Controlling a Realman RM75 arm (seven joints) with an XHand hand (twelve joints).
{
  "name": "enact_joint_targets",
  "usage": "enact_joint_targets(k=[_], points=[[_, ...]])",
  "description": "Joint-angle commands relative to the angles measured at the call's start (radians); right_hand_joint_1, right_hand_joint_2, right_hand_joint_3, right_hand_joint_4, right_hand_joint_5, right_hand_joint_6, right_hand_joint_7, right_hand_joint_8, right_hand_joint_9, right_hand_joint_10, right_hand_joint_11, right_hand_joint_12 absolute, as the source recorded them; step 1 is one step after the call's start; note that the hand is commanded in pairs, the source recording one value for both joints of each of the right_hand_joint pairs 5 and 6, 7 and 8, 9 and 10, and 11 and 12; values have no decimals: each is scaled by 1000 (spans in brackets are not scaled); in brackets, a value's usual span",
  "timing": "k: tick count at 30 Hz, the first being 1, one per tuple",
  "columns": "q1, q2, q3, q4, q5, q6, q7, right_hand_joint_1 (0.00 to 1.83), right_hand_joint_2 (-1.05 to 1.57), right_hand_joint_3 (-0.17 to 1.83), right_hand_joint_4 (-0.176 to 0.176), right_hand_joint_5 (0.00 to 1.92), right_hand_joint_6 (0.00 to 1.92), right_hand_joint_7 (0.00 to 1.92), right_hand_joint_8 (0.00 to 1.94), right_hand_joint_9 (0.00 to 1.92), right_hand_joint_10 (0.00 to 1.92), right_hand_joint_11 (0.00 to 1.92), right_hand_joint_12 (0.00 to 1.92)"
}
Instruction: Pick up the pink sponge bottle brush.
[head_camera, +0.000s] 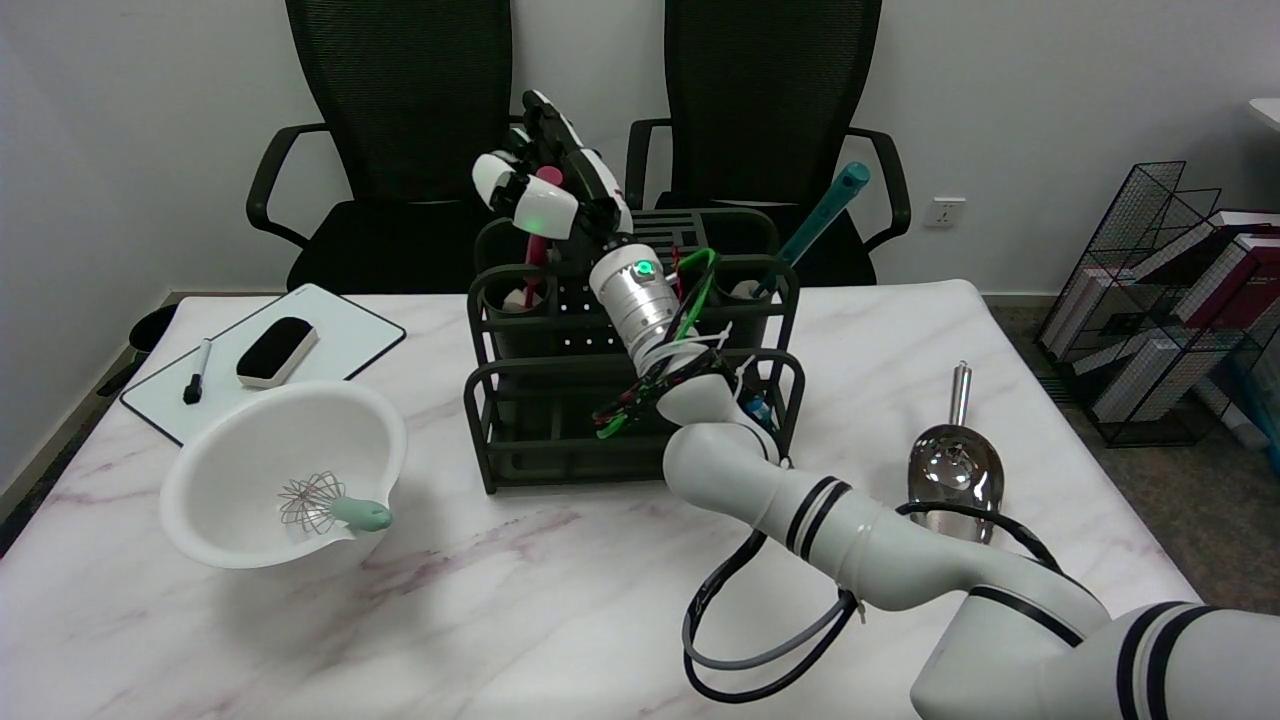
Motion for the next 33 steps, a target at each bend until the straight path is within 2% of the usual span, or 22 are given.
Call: enact_joint_targets(k=[1, 6, 7, 8, 9, 11, 15, 17, 20, 25, 28, 33], points=[[1, -19, -13, 12, 6, -5, -16, 1111, 466, 1310, 0, 0, 0, 20, 20, 286, 286, 688, 688], [4, -19, -12, 7, 6, 4, -16, 1114, 510, 1329, 0, 1, 1, 66, 66, 427, 427, 880, 880], [5, -19, -12, 6, 6, 4, -16, 1115, 534, 1323, 0, 68, 68, 86, 86, 439, 439, 892, 892], [6, -19, -12, 5, 6, 4, -16, 1119, 640, 1266, 0, 605, 605, 125, 125, 462, 462, 908, 908], [8, -19, -12, 4, 6, 4, -16, 1124, 689, 1223, 0, 886, 886, 169, 169, 478, 478, 918, 918], [10, -19, -11, 3, 6, 5, -16, 1119, 713, 1195, 0, 1068, 1068, 281, 281, 500, 500, 931, 931], [13, -21, -11, -3, 6, 5, -16, 1099, 745, 1207, 0, 1309, 1309, 793, 793, 642, 642, 957, 957], [13, -21, -11, -7, 6, 5, -16, 1088, 795, 1174, 0, 1365, 1365, 1105, 1105, 722, 722, 961, 961], [16, -22, -12, -12, 6, 5, -16, 1083, 826, 1143, 0, 1398, 1398, 1292, 1292, 810, 810, 964, 964], [19, -22, -12, -15, 6, 5, -16, 1085, 830, 1132, 0, 1389, 1389, 1377, 1377, 883, 883, 960, 960], [19, -22, -12, -19, 6, 5, -16, 1087, 832, 1128, 0, 1370, 1370, 1413, 1413, 993, 993, 969, 969], [22, -23, -12, -31, 6, 5, -16, 1082, 891, 1061, 0, 1356, 1356, 1526, 1526, 1314, 1314, 1150, 1150]])
